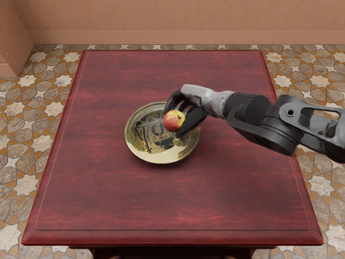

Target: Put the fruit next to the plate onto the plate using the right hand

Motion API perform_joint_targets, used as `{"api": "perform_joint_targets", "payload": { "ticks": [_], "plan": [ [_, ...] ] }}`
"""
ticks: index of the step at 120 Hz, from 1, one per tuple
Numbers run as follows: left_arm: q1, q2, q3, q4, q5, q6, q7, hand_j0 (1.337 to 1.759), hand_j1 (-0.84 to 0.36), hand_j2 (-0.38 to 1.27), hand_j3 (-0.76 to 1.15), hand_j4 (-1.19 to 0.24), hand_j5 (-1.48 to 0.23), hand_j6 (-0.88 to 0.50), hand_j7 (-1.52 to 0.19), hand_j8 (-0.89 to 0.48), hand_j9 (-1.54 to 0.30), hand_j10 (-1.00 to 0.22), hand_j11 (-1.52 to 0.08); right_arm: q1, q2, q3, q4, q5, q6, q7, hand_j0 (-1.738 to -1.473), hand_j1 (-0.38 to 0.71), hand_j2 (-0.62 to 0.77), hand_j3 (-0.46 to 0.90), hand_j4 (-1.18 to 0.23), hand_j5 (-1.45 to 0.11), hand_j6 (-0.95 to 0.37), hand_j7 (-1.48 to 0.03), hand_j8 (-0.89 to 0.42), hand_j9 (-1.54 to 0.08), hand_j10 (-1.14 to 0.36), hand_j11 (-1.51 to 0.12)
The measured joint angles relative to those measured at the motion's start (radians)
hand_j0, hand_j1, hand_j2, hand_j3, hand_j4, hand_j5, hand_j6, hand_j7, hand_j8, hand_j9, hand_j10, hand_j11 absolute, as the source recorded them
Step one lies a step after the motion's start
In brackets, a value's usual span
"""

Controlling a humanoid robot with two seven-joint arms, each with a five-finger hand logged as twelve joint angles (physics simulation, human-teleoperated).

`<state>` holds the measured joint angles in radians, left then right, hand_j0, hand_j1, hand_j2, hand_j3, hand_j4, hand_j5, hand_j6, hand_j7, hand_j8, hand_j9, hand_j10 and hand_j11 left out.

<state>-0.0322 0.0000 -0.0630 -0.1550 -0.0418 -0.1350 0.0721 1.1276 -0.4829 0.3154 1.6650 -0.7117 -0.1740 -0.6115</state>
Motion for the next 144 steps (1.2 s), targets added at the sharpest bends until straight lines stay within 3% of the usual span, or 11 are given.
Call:
{"api": "perform_joint_targets", "payload": {
  "ticks": [19, 44, 66, 89, 113, 144],
  "plan": [
    [0.0, 0.0, 0.0, 0.0, 0.0, 0.0, 0.0, 1.658, 0.07, 0.05, 0.0, -0.23, -0.3, -0.23, -0.3, -0.23, -0.3, -0.23, -0.3, 0.011, 0.133, 0.0, -0.108, 0.002, 0.021, 0.0, -1.651, 0.22, 0.15, 0.0, -0.62, -1.04, -0.42, -0.99, -0.48, -1.01, -0.75, -1.01],
    [0.001, 0.0, 0.0, 0.0, 0.0, 0.0, 0.0, 1.658, 0.07, 0.05, 0.0, -0.23, -0.3, -0.23, -0.3, -0.23, -0.3, -0.23, -0.3, 0.007, 0.177, -0.002, -0.163, -0.006, 0.033, 0.0, -1.65, 0.21, 0.14, 0.0, -0.65, -1.02, -0.44, -0.98, -0.5, -0.99, -0.75, -0.98],
    [0.0, 0.0, 0.0, 0.0, 0.0, 0.0, 0.0, 1.658, 0.07, 0.05, 0.0, -0.23, -0.3, -0.23, -0.3, -0.23, -0.3, -0.23, -0.3, 0.002, 0.181, -0.001, -0.179, -0.007, 0.035, 0.0, -1.654, 0.19, 0.04, 0.0, -0.7, -0.79, -0.45, -0.77, -0.54, -0.77, -0.59, -0.77],
    [0.0, 0.0, 0.0, 0.0, 0.0, 0.0, 0.0, 1.658, 0.07, 0.05, 0.0, -0.23, -0.3, -0.23, -0.3, -0.23, -0.3, -0.23, -0.3, -0.005, 0.176, 0.0, -0.184, 0.002, 0.036, 0.001, -1.657, 0.1, -0.02, 0.0, -0.48, -0.57, -0.37, -0.56, -0.4, -0.56, -0.43, -0.56],
    [0.0, 0.0, 0.0, 0.0, 0.0, 0.0, 0.0, 1.658, 0.07, 0.05, 0.0, -0.23, -0.3, -0.23, -0.3, -0.23, -0.3, -0.23, -0.3, -0.008, 0.163, 0.019, -0.182, 0.028, 0.048, 0.001, -1.657, 0.02, -0.04, 0.0, -0.35, -0.43, -0.31, -0.43, -0.32, -0.43, -0.33, -0.43],
    [0.0, 0.0, 0.0, 0.0, 0.0, 0.0, 0.0, 1.658, 0.07, 0.05, 0.0, -0.23, -0.3, -0.23, -0.3, -0.23, -0.3, -0.23, -0.3, -0.143, 0.068, 0.281, -0.172, 0.245, 0.312, 0.001, -1.658, -0.08, -0.04, 0.0, -0.23, -0.3, -0.22, -0.3, -0.23, -0.3, -0.23, -0.3]
  ]
}}
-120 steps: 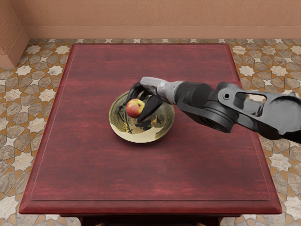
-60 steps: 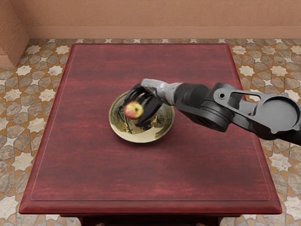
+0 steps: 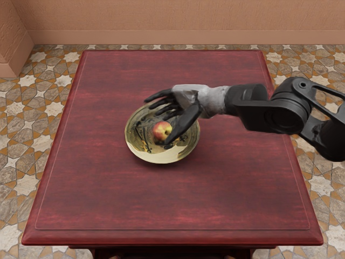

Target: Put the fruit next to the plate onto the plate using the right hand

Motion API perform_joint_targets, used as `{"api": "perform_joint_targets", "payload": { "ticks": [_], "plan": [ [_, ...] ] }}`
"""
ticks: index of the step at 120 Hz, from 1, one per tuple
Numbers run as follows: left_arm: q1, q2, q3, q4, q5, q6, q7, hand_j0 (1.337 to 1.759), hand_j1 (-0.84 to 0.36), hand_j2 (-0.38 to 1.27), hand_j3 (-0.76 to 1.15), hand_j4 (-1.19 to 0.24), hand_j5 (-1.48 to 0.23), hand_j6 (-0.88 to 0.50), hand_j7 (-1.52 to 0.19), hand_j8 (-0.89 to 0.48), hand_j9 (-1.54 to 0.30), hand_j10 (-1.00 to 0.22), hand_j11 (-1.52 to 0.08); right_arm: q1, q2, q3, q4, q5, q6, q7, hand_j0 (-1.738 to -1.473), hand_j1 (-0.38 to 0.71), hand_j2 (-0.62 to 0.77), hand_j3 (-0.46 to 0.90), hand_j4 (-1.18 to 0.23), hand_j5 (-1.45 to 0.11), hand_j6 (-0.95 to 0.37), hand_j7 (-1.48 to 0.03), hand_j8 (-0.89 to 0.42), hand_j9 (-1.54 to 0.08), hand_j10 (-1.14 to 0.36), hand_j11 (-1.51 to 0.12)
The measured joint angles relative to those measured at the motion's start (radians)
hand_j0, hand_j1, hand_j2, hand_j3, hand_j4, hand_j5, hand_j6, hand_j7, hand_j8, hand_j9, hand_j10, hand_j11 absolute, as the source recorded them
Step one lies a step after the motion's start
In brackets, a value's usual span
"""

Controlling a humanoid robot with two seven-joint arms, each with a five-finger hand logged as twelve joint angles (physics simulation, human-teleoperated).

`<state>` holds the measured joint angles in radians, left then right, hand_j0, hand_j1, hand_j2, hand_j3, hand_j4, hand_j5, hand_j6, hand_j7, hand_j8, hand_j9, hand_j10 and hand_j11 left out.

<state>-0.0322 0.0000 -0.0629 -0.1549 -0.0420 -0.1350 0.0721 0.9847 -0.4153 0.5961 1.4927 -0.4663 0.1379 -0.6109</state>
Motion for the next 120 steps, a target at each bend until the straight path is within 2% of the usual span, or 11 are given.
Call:
{"api": "perform_joint_targets", "payload": {
  "ticks": [15, 31, 49, 69, 96, 120],
  "plan": [
    [0.0, 0.0, 0.0, 0.0, 0.0, 0.0, 0.0, 1.658, 0.07, 0.05, 0.0, -0.23, -0.3, -0.23, -0.3, -0.23, -0.3, -0.23, -0.3, -0.115, -0.094, 0.149, 0.0, 0.17, 0.212, 0.0, -1.658, -0.12, -0.04, 0.0, -0.2, -0.26, -0.19, -0.26, -0.2, -0.26, -0.2, -0.26],
    [0.0, 0.0, 0.0, 0.0, 0.0, 0.0, 0.0, 1.658, 0.07, 0.05, 0.0, -0.23, -0.3, -0.23, -0.3, -0.23, -0.3, -0.23, -0.3, -0.207, -0.23, 0.221, -0.003, 0.372, 0.387, 0.0, -1.658, -0.2, -0.02, 0.0, -0.13, -0.16, -0.13, -0.16, -0.13, -0.16, -0.13, -0.16],
    [0.0, 0.0, 0.0, 0.0, 0.0, 0.0, 0.0, 1.658, 0.07, 0.05, 0.0, -0.23, -0.3, -0.23, -0.3, -0.23, -0.3, -0.23, -0.3, -0.299, -0.379, 0.247, -0.032, 0.581, 0.453, 0.0, -1.658, -0.25, -0.02, 0.0, -0.09, -0.11, -0.08, -0.11, -0.08, -0.11, -0.08, -0.11],
    [0.0, 0.0, 0.0, 0.0, 0.0, 0.0, 0.0, 1.658, 0.07, 0.05, 0.0, -0.23, -0.3, -0.23, -0.3, -0.23, -0.3, -0.23, -0.3, -0.387, -0.49, 0.25, -0.061, 0.734, 0.469, 0.0, -1.658, -0.27, -0.01, 0.0, -0.06, -0.08, -0.06, -0.08, -0.06, -0.08, -0.06, -0.08],
    [0.0, 0.0, 0.0, 0.0, 0.0, 0.0, 0.0, 1.658, 0.07, 0.05, 0.0, -0.23, -0.3, -0.23, -0.3, -0.23, -0.3, -0.23, -0.3, -0.467, -0.565, 0.242, -0.088, 0.822, 0.473, 0.0, -1.658, -0.29, -0.01, 0.0, -0.04, -0.06, -0.04, -0.06, -0.04, -0.06, -0.04, -0.06],
    [0.001, 0.0, 0.0, 0.0, 0.0, 0.0, 0.0, 1.658, 0.07, 0.05, 0.0, -0.23, -0.3, -0.23, -0.3, -0.23, -0.3, -0.23, -0.3, -0.484, -0.56, 0.244, -0.07, 0.833, 0.473, 0.0, -1.658, -0.3, -0.01, 0.0, -0.04, -0.05, -0.04, -0.05, -0.04, -0.05, -0.04, -0.05]
  ]
}}
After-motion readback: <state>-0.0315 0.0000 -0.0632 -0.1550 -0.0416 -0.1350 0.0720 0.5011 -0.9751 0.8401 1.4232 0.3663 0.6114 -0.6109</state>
